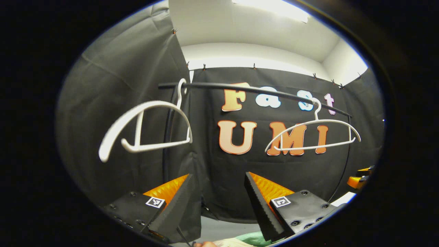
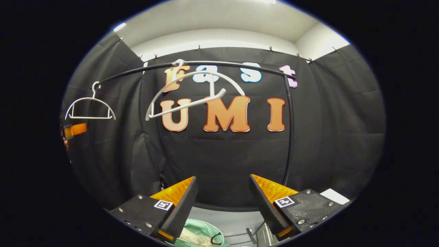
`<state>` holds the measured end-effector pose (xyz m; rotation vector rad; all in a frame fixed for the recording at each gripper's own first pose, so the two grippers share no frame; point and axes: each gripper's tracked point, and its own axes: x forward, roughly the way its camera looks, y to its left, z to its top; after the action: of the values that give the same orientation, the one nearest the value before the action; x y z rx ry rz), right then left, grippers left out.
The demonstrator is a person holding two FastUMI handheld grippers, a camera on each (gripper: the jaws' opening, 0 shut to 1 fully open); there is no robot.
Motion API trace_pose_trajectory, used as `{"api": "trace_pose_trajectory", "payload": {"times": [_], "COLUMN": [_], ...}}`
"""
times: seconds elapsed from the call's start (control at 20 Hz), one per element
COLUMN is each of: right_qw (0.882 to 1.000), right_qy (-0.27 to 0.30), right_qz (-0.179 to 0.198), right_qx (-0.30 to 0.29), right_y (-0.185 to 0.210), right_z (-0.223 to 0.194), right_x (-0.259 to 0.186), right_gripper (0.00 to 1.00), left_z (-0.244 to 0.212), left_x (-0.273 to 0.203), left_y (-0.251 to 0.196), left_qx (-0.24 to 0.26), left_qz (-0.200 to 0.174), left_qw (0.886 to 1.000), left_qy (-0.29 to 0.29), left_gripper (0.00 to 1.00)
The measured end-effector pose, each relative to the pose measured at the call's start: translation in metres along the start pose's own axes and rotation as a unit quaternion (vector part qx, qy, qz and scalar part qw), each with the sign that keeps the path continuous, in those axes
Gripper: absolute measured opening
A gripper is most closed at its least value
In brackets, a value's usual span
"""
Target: Grasp the clothes on the hanger with both hands and then place them into the laundry hamper below.
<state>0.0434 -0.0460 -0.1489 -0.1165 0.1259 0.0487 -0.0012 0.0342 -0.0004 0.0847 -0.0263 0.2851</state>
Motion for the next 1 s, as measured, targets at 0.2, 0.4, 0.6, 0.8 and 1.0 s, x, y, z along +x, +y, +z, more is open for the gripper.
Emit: {"api": "trace_pose_trajectory", "payload": {"times": [0.2, 0.4, 0.6, 0.8, 1.0], "right_qw": [1.0, 1.0, 1.0, 1.0, 0.999], "right_qy": [-0.019, -0.021, -0.026, -0.026, -0.039], "right_qz": [-0.004, -0.002, -0.008, -0.01, -0.032], "right_qx": [-0.012, -0.012, -0.012, -0.004, 0.006], "right_y": [0.005, 0.007, 0.003, 0.002, -0.009], "right_z": [0.019, 0.018, 0.022, 0.02, 0.025], "right_x": [-0.008, -0.014, -0.015, -0.015, -0.013], "right_gripper": [0.92, 0.93, 0.92, 0.99, 0.92], "left_z": [0.023, 0.015, 0.007, 0.006, 0.008], "left_x": [-0.008, -0.01, -0.009, -0.009, -0.007], "left_y": [-0.017, -0.004, -0.004, -0.008, -0.012], "left_qx": [-0.011, -0.023, -0.025, -0.022, -0.018], "left_qz": [-0.032, -0.013, -0.012, -0.017, -0.016], "left_qw": [0.999, 0.999, 1.0, 1.0, 1.0], "left_qy": [-0.029, -0.023, -0.013, -0.014, -0.017], "left_gripper": [0.96, 0.95, 0.94, 0.93, 0.93]}}
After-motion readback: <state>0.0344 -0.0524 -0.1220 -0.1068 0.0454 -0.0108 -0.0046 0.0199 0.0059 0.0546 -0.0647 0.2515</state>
